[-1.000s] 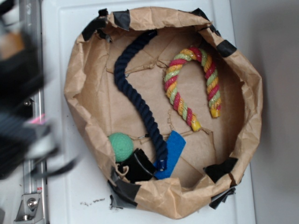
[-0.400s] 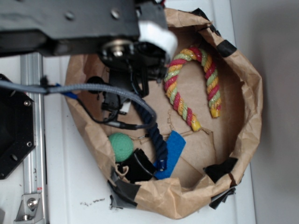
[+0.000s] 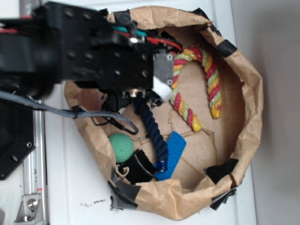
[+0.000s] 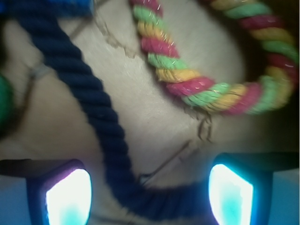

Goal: Grab the blue rope.

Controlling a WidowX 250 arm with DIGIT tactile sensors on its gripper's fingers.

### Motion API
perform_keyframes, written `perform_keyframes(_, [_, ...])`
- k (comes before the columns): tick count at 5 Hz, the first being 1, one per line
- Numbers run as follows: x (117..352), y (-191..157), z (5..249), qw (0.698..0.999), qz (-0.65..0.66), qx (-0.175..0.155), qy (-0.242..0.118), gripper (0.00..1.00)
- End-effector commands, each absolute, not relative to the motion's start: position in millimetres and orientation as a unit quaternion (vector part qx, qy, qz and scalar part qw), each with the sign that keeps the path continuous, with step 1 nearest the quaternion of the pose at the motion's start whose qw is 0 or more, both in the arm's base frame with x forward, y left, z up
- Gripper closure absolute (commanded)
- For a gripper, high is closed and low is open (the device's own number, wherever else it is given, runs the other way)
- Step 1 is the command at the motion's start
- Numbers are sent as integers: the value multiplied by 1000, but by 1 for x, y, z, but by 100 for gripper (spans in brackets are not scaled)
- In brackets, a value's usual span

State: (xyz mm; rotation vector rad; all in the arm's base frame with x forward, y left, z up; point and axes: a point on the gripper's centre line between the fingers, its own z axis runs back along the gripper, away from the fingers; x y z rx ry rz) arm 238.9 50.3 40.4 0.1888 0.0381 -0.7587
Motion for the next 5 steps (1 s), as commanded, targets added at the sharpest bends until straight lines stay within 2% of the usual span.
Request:
perform_keyframes(1, [240, 67, 11, 913, -402, 66, 33, 0])
perform_keyframes(3, [238, 80, -6, 914, -396, 69, 47, 0])
perform_keyframes(4, [227, 94, -16, 912, -393, 91, 77, 0])
perform_keyframes(5, [223, 96, -13, 926, -360, 97, 60, 100])
